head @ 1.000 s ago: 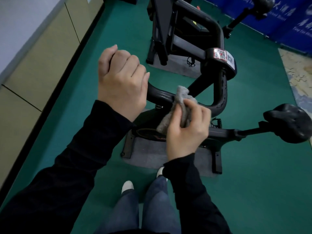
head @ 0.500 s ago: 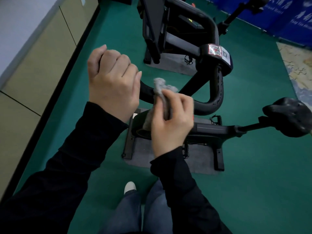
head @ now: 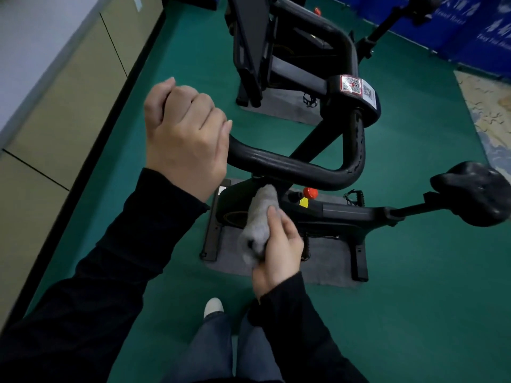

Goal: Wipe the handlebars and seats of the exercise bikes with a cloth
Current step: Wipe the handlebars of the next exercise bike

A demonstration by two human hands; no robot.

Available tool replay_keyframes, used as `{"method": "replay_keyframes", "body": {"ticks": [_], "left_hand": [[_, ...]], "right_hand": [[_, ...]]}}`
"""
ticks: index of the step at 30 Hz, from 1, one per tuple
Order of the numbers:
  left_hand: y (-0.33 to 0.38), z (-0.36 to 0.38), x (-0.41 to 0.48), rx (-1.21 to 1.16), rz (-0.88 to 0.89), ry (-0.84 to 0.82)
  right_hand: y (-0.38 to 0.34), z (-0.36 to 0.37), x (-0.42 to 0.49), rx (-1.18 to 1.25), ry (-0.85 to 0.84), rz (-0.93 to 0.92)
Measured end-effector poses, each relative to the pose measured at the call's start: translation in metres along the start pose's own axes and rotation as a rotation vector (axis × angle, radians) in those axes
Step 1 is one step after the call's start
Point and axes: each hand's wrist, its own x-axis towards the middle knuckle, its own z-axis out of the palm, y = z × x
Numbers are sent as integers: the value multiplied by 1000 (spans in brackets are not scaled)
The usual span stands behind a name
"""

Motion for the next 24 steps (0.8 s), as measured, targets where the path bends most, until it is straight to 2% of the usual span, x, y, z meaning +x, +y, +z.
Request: {"method": "replay_keyframes", "body": {"ticks": [3, 7, 16, 19, 24], "left_hand": [[0, -1, 0, 1, 2, -17], [0, -2, -1, 7, 0, -34], [-1, -1, -1, 30, 17, -27], [0, 0, 0, 23, 14, -18], [-1, 0, 0, 22, 16, -17]], "right_hand": [[-16, 19, 8, 197, -117, 91], [-19, 32, 1, 283, -338, 133], [-19, 49, 4, 363, -338, 195], [-19, 47, 3, 328, -388, 193], [-27, 35, 6, 263, -368, 193]]}}
